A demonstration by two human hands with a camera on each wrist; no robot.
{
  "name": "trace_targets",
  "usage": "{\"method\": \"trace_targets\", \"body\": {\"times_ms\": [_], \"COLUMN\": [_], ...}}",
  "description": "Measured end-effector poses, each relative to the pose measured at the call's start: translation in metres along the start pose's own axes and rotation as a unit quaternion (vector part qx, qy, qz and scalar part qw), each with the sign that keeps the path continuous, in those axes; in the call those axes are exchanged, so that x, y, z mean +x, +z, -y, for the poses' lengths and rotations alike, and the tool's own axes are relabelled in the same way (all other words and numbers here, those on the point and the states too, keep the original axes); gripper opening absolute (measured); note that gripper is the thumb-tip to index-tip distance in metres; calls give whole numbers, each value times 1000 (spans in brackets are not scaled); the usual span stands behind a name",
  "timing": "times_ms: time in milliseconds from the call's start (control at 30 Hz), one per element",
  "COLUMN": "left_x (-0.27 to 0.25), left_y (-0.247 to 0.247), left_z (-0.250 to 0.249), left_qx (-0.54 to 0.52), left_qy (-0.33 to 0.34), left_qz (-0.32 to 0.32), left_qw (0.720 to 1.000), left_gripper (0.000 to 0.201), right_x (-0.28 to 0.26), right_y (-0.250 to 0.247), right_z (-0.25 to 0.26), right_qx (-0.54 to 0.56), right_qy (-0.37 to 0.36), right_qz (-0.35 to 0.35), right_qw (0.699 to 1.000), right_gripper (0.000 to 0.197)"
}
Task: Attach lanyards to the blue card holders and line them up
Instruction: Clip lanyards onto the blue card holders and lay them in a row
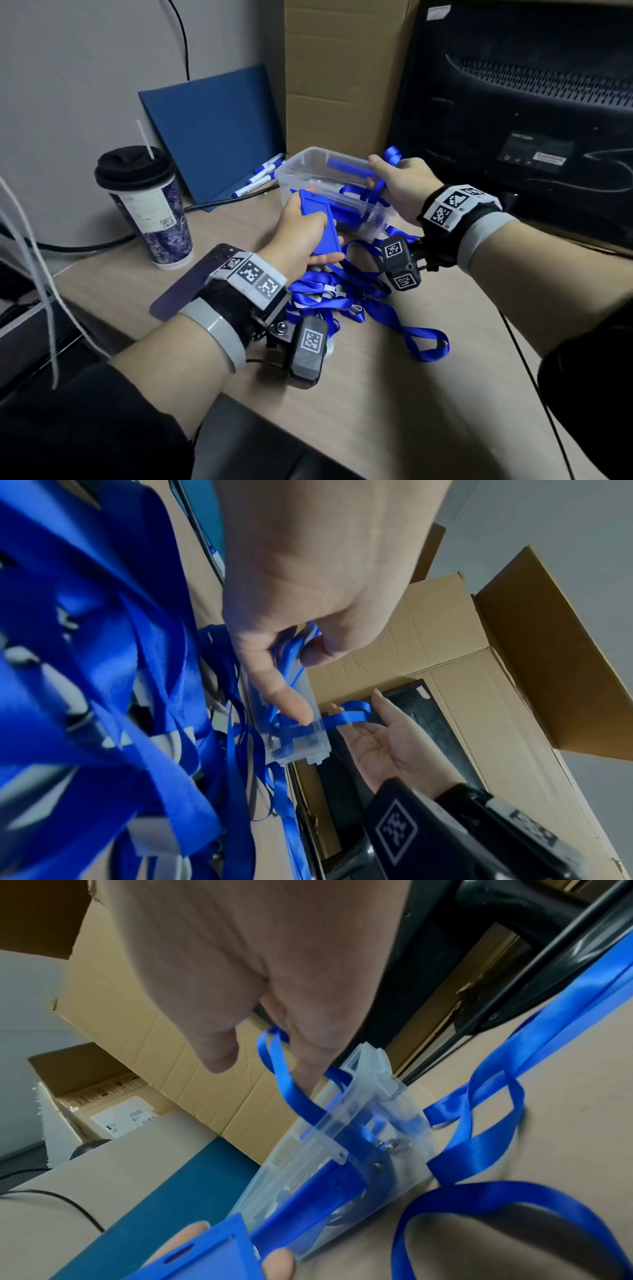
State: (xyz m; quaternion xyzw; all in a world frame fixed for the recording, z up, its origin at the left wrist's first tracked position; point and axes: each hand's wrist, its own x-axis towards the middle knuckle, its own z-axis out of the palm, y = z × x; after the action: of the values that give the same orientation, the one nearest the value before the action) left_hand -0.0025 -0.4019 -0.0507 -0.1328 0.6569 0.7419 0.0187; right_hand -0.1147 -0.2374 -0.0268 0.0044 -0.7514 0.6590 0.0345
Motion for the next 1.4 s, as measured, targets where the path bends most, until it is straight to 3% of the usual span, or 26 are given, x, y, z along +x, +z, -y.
{"method": "trace_targets", "body": {"times_ms": [100, 200, 300, 433, 567, 733, 833, 1000, 1100, 1233, 1400], "left_x": [-11, -24, -37, -57, -79, -96, -91, -73, -63, -64, -77], "left_y": [-6, -12, -19, -21, -20, -16, -17, -22, -26, -29, -27], "left_z": [-7, -15, -20, -25, -29, -31, -29, -19, -18, -13, -5], "left_qx": [-11, -21, -18, 6, 20, 17, 15, 7, 38, 77, 113], "left_qy": [1, 8, 11, 7, 1, -5, -10, -44, -61, -115, -110], "left_qz": [-10, -18, -25, -5, 9, 1, -1, 9, 20, 49, 52], "left_qw": [1000, 1000, 999, 1000, 1000, 1000, 1000, 999, 997, 989, 986], "left_gripper": [56, 57, 62, 72, 57, 34, 30, 29, 23, 20, 38], "right_x": [-8, -22, -34, -68, -96, -110, -101, -77, -75, -100, -134], "right_y": [-4, -5, -9, -23, -40, -56, -56, -39, -27, -14, -7], "right_z": [10, 24, 31, 42, 45, 41, 39, 27, 21, 12, 1], "right_qx": [-19, 8, 78, 44, -36, -110, -140, -192, -235, -347, -384], "right_qy": [2, 0, 15, 22, 33, 42, 35, 18, 66, 124, 105], "right_qz": [51, 67, 47, 52, 64, 15, -28, -49, 50, 253, 321], "right_qw": [999, 998, 996, 997, 997, 993, 989, 980, 968, 894, 859], "right_gripper": [52, 36, 59, 27, 29, 26, 20, 43, 22, 15, 26]}}
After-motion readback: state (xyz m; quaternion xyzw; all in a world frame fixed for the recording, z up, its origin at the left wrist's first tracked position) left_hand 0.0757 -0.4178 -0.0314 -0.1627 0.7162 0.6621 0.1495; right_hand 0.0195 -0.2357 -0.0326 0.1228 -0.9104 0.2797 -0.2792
